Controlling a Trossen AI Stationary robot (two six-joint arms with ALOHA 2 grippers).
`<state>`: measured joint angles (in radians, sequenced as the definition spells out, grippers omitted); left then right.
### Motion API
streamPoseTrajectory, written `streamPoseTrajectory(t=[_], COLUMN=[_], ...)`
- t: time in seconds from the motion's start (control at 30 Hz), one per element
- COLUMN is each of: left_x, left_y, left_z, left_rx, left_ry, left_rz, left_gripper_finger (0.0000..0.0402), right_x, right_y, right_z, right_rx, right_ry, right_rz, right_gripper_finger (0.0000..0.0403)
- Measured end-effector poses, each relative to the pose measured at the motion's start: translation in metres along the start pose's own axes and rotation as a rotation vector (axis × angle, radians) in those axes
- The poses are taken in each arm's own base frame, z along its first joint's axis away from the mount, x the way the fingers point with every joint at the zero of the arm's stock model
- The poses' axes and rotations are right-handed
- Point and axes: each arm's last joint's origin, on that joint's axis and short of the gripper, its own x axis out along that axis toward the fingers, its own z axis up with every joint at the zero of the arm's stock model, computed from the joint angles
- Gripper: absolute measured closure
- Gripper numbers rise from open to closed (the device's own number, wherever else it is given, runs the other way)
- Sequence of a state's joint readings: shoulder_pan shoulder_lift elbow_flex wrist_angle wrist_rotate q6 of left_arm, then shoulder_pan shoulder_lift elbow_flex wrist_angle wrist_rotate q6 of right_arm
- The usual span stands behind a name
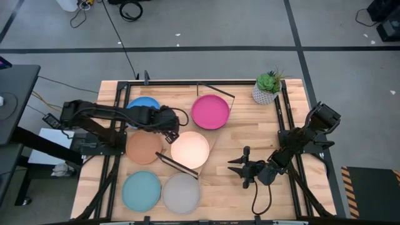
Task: Place and stack plates onto a shelf
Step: Stack the blue plate on top of the pink plate on the shelf
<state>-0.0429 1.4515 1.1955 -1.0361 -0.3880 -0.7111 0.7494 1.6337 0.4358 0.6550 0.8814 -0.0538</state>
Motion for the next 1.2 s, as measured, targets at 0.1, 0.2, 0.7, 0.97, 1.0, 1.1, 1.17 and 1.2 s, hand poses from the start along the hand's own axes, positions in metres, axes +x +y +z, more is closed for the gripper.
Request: streamPoseTrajectory(t=[0.1,0.2,0.7,0.97,1.0,1.1,1.17,1.2], left_x=[0.006,0.018,0.082,0.098,0.099,0.102,0.105,0.106], left_y=[0.007,0.014,0.072,0.088,0.089,0.090,0.090,0.090], left_z=[-0.006,-0.010,-0.022,-0.029,-0.029,-0.029,-0.030,-0.032], left_rx=[-0.014,-0.041,-0.264,-0.359,-0.358,-0.369,-0.368,-0.360], left_ry=[0.012,0.017,0.086,0.109,0.108,0.087,0.079,0.082], left_rz=[0.015,0.012,0.124,0.170,0.173,0.165,0.153,0.147], left_gripper_finger=[0.0375,0.0375,0.0363,0.0278,0.0267,0.0242,0.0231,0.0227], right_x=[0.000,0.000,0.000,0.000,0.000,0.000,0.001,0.001], right_y=[0.000,0.000,0.000,0.000,0.000,0.000,0.000,-0.001], right_z=[0.000,0.000,0.000,0.000,0.000,0.000,0.000,0.000], right_rx=[0.000,0.002,-0.003,-0.004,-0.005,-0.009,-0.011,-0.011], right_ry=[-0.001,-0.003,-0.001,-0.001,-0.002,-0.002,-0.001,0.000], right_rz=[0.000,0.002,0.016,0.018,0.018,0.017,0.015,0.014], right_gripper_finger=[0.0277,0.0277,0.0277,0.0277,0.0277,0.0277,0.0277,0.0277])
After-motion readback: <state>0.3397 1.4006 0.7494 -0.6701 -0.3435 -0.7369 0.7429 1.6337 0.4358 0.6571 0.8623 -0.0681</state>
